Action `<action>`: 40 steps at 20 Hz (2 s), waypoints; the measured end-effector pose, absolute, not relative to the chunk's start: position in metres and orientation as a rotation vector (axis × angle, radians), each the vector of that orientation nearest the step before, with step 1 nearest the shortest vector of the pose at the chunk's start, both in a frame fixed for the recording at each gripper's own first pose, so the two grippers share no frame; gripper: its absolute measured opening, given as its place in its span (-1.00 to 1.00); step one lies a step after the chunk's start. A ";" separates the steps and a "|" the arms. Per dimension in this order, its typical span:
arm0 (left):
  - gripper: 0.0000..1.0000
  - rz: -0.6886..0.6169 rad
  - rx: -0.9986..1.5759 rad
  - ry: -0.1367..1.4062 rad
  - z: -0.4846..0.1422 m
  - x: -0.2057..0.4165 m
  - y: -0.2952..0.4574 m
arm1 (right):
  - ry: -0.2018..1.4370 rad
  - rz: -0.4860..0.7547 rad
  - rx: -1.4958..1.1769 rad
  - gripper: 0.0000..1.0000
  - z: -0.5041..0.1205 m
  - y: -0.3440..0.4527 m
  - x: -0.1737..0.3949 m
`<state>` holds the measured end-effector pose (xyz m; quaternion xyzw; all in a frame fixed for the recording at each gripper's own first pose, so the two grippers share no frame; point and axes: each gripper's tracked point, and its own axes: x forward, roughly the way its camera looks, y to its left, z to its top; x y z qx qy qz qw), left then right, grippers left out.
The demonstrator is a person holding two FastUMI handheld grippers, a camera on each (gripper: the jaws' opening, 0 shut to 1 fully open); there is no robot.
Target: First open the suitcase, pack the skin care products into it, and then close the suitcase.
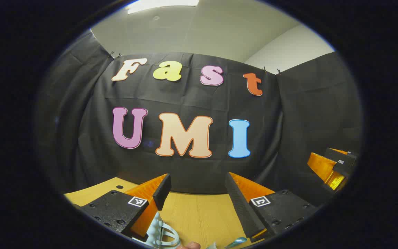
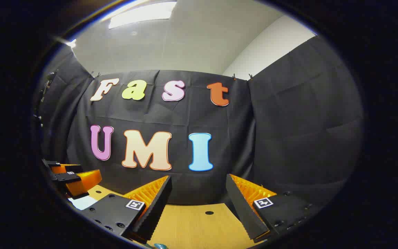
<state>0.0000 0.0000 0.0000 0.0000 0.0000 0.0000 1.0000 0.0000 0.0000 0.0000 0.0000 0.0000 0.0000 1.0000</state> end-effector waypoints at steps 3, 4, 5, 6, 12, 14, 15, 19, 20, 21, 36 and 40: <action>0.85 0.008 0.011 -0.002 -0.001 -0.003 0.000 | 0.001 0.023 0.007 0.99 0.000 0.007 0.000; 0.85 0.013 0.019 0.001 -0.003 -0.004 0.001 | 0.002 0.029 0.013 1.00 -0.001 0.008 -0.001; 0.85 0.015 0.027 0.006 -0.005 -0.005 0.002 | 0.009 0.036 0.018 0.99 -0.005 0.009 -0.001; 0.85 0.021 0.035 0.011 -0.009 -0.007 0.002 | 0.016 0.041 0.020 0.99 -0.008 0.010 -0.001; 0.85 0.043 0.040 0.046 -0.020 -0.011 0.008 | 0.038 0.073 0.030 0.99 -0.018 0.019 0.001; 0.86 0.049 0.046 0.051 -0.022 -0.010 0.010 | 0.039 0.079 0.032 0.99 -0.019 0.021 0.001; 0.86 0.057 0.050 0.053 -0.022 -0.011 0.013 | 0.043 0.081 0.032 0.99 -0.021 0.022 0.002; 0.86 0.067 0.058 0.082 -0.034 -0.007 0.018 | 0.072 0.089 0.034 0.99 -0.032 0.026 0.004; 0.86 0.067 0.058 0.095 -0.039 -0.006 0.019 | 0.075 0.090 0.035 0.99 -0.033 0.027 0.005; 0.86 0.066 0.058 0.114 -0.046 -0.005 0.020 | 0.077 0.092 0.037 0.99 -0.033 0.027 0.005; 0.88 0.142 0.060 0.711 -0.252 -0.021 0.054 | 0.178 0.059 -0.019 0.99 -0.069 0.010 0.003; 0.89 0.133 0.069 0.839 -0.286 -0.026 0.055 | 0.195 0.041 -0.036 1.00 -0.075 0.003 0.001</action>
